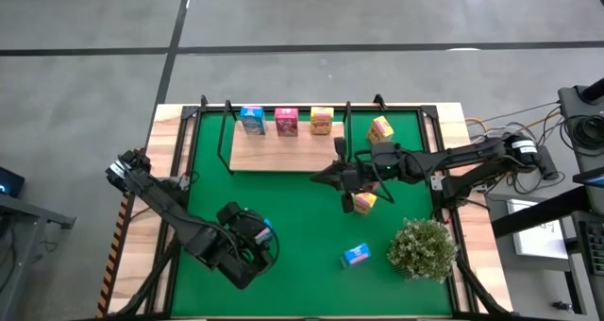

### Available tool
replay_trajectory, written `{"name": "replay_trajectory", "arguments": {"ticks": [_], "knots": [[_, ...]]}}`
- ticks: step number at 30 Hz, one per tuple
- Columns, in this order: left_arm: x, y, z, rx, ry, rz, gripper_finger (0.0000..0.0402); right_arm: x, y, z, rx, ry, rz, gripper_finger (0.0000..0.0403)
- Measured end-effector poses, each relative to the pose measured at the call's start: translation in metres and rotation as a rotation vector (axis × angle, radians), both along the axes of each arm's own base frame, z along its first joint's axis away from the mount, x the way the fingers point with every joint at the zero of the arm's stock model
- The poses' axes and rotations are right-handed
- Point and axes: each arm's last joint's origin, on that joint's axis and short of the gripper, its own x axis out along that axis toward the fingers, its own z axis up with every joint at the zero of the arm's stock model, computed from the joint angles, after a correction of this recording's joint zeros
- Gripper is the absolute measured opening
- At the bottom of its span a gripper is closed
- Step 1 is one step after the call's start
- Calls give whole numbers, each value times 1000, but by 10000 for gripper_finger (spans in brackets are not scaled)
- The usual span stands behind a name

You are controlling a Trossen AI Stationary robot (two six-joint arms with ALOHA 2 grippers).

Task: Stack cereal on shelf
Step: Put the left blue cereal box on the shelf aligned with the other blue cereal box

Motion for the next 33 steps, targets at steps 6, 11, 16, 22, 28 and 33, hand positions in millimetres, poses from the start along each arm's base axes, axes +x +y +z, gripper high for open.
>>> {"name": "replay_trajectory", "arguments": {"ticks": [6, 11, 16, 22, 28, 33], "knots": [[-1, 2, -5, 23, 23, -14, 274, -12, 9, -1, 11, -8, 32, 13], [-1, 5, -11, 42, 71, -43, 271, -16, 18, -2, 40, 3, 58, 13], [1, 9, -13, 10, 131, -75, 271, -18, 26, -5, 64, 34, 83, 13], [0, 12, -20, -3, 197, -94, 271, -19, 32, -6, 105, 62, 102, 13], [-5, 13, -45, -14, 248, -95, 271, -24, 42, -7, 117, 96, 131, 13], [-9, 15, -60, -21, 277, -101, 270, -25, 48, -9, 108, 111, 85, 13]]}}
